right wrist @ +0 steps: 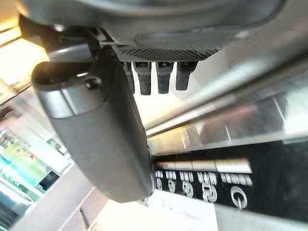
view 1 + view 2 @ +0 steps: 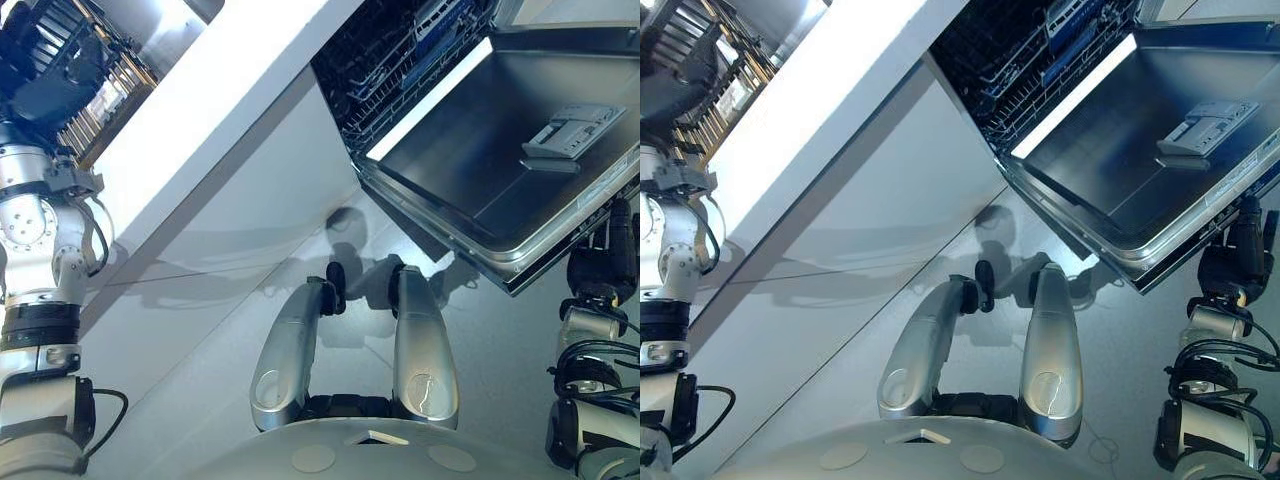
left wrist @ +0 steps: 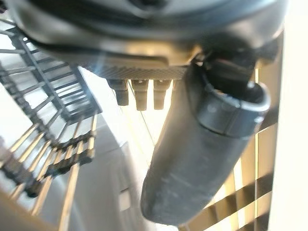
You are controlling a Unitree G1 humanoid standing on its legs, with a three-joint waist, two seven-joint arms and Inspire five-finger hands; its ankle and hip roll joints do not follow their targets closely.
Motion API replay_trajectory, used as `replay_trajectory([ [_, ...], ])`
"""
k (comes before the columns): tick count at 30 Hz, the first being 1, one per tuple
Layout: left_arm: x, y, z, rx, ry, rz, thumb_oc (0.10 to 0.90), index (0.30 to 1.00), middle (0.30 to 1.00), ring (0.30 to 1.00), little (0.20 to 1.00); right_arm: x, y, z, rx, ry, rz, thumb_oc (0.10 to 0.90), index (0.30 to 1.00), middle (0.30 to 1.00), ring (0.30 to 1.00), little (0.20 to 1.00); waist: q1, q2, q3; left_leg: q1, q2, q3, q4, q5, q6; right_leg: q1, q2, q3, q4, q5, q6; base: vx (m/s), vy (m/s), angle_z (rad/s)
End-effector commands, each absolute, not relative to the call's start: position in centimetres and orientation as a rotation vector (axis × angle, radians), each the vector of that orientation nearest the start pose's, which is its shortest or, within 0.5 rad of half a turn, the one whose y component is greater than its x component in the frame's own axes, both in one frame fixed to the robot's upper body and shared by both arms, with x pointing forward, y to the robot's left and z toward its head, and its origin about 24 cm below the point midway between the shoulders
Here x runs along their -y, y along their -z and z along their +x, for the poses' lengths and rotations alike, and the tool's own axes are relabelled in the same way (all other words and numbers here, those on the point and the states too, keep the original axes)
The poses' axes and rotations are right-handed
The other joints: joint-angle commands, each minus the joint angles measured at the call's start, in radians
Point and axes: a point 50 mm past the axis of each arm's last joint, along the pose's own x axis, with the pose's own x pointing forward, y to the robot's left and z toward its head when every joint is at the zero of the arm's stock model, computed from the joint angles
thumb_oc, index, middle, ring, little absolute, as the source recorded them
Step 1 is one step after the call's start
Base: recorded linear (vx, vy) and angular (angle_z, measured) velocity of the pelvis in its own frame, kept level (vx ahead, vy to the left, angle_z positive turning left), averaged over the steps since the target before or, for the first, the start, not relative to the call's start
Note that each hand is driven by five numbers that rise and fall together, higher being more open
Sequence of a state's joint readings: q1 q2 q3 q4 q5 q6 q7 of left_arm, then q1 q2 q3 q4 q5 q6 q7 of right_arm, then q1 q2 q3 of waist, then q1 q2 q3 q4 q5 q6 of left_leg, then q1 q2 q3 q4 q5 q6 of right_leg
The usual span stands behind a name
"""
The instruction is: Pick up plates and place into dishwasher.
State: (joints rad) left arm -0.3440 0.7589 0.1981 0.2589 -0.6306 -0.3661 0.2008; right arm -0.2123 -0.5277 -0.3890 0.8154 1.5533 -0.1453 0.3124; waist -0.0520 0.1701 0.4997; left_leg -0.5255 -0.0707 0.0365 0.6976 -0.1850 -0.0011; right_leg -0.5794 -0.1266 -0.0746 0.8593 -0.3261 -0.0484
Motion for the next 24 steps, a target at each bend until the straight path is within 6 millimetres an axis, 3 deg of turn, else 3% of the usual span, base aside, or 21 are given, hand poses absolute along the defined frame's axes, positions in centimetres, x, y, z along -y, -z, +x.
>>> replay_trajectory([
  [1,-32.4,-19.6,27.2,0.697,-0.452,-0.076,0.8,0.9,0.9,0.9,0.9,30.6,-3.8,27.4,0.284,-0.003,1.183,0.8,0.9,0.9,0.9,0.9,0.047,-0.048,0.017,-0.016,-0.042,0.013,-0.007,-0.052,0.057,0.01,0.042,-0.07,-0.003,-0.001,-0.019,-0.05,0.028,-0.09],
  [5,-32.6,-19.4,26.9,0.699,-0.473,-0.058,0.8,0.9,0.9,0.9,0.9,22.6,-8.5,28.7,0.346,-0.584,1.186,0.8,0.9,0.9,0.9,0.9,0.062,-0.072,0.02,-0.016,-0.04,0.008,-0.038,-0.034,0.059,0.014,0.043,-0.077,-0.045,0.026,-0.006,-0.04,0.02,-0.08],
  [7,-32.4,-19.2,27.0,0.7,-0.482,-0.054,0.8,0.9,0.9,0.9,0.9,17.8,-12.2,28.5,0.393,-0.9,1.107,0.8,0.9,0.9,0.9,0.9,0.068,-0.083,0.02,-0.01,-0.038,0.006,-0.067,-0.023,0.059,0.02,0.045,-0.077,-0.084,0.045,0.001,-0.04,0.032,-0.23],
  [11,-32.0,-19.4,27.7,0.712,-0.51,-0.057,0.8,0.9,0.9,0.9,0.9,9.8,-18.9,25.4,0.466,-1.41,0.844,0.8,0.9,0.9,0.9,0.9,0.076,-0.095,0.02,0.004,-0.031,0.01,-0.126,0.0,0.054,0.029,0.047,-0.078,-0.153,0.076,0.014,-0.04,0.072,-0.47],
  [13,-32.0,-19.6,28.1,0.717,-0.51,-0.064,0.8,0.9,0.9,0.9,0.9,8.1,-20.9,24.2,0.485,-1.523,0.768,0.8,0.9,0.9,0.9,0.9,0.082,-0.095,0.02,0.015,-0.031,0.007,-0.145,0.006,0.053,0.038,0.049,-0.077,-0.174,0.083,0.015,-0.02,0.066,-0.58],
  [17,-32.2,-19.9,28.5,0.72,-0.498,-0.084,0.8,0.9,0.9,0.9,0.9,6.7,-23.1,23.1,0.514,-1.598,0.683,0.8,0.9,0.9,0.9,0.9,0.095,-0.096,0.02,0.062,-0.034,-0.003,-0.196,0.02,0.054,0.083,0.053,-0.078,-0.226,0.095,0.016,0.0,0.072,-0.09],
  [20,-32.4,-19.7,28.7,0.709,-0.489,-0.091,0.8,0.9,0.9,0.9,0.9,6.4,-23.5,23.1,0.514,-1.574,0.665,0.8,0.9,0.9,0.9,0.9,0.103,-0.097,0.013,0.108,-0.033,-0.01,-0.242,0.035,0.055,0.122,0.054,-0.084,-0.262,0.102,0.019,0.05,0.083,0.42],
  [24,-32.9,-19.2,28.7,0.682,-0.49,-0.094,0.8,0.9,0.9,0.9,0.9,7.2,-23.1,24.6,0.507,-1.356,0.724,0.8,0.9,0.9,0.9,0.9,0.107,-0.104,-0.015,0.166,-0.031,-0.018,-0.303,0.053,0.058,0.177,0.054,-0.092,-0.324,0.119,0.028,0.05,0.067,0.54],
])
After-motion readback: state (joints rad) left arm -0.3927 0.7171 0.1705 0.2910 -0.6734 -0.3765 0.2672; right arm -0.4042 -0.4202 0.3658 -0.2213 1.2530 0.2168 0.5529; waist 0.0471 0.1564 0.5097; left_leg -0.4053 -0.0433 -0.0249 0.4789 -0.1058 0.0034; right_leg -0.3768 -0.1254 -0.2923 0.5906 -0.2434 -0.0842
